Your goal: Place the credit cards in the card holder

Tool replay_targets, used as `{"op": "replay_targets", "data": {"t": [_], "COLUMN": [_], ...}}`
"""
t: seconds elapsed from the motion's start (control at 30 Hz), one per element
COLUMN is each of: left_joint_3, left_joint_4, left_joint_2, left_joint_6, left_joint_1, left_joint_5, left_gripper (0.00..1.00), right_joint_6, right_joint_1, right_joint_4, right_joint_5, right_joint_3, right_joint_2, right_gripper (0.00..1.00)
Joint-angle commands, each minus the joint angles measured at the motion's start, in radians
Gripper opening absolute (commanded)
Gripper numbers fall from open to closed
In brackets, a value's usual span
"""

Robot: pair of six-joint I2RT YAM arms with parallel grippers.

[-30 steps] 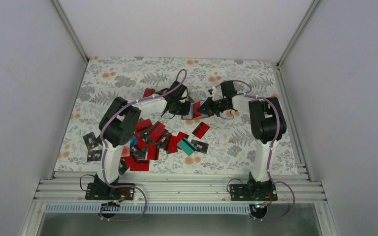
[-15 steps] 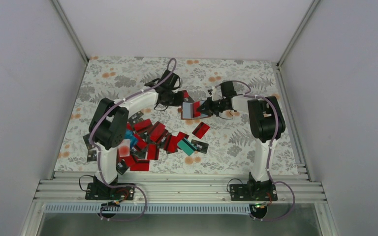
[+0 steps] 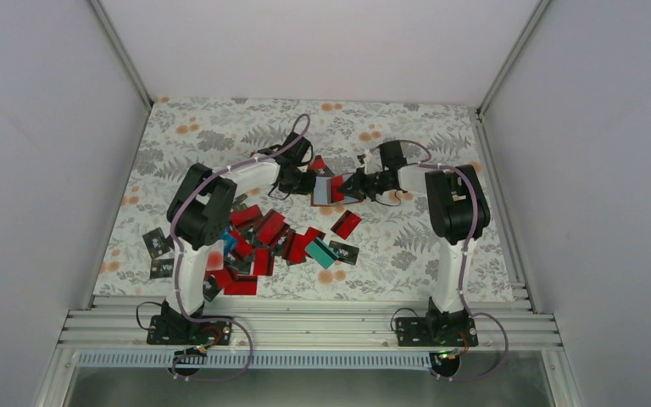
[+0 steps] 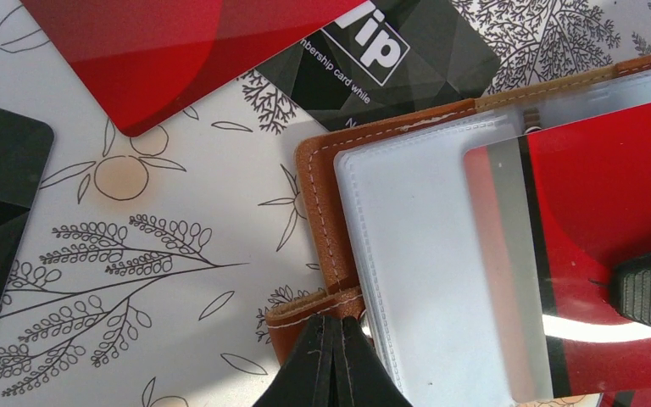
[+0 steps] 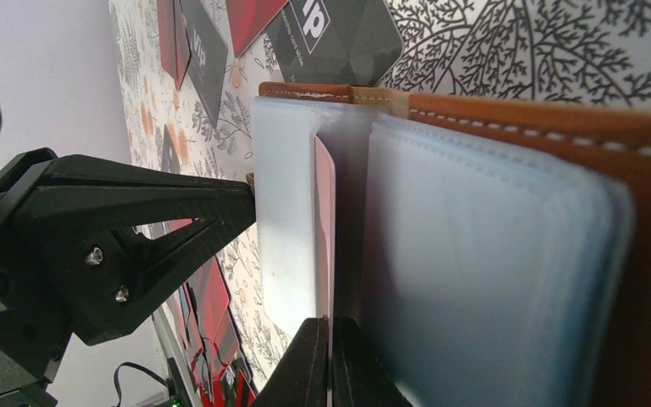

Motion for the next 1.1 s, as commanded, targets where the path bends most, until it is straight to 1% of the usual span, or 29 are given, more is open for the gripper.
{"op": "replay_targets", "data": {"t": [0.0,0.73,1.07], "left_joint_3": [-0.019,-0.089,-0.095], "left_joint_4": [0.004,0.062,0.068], "left_joint_2": [0.014,0.004,0.005], "left_joint_6": [0.008,-0.02,-0.023], "left_joint_1": [0.001,-0.001,0.0], "left_joint_5": [0.006,0.065,0.071], "left_gripper": [0.02,0.02,0.02], "right_joint_6": [0.014,0.075,0.063], "right_joint_1": [0.005,0.071,0.103], "right_joint_4": [0.008,0.045,0.015], "right_joint_5": [0.007,0.009,-0.014], "right_joint_3": [0.015,0.054,0.074], "right_joint_2": [0.033,0.07,0.079], "right_gripper": [0.04,0.04,0.04]}}
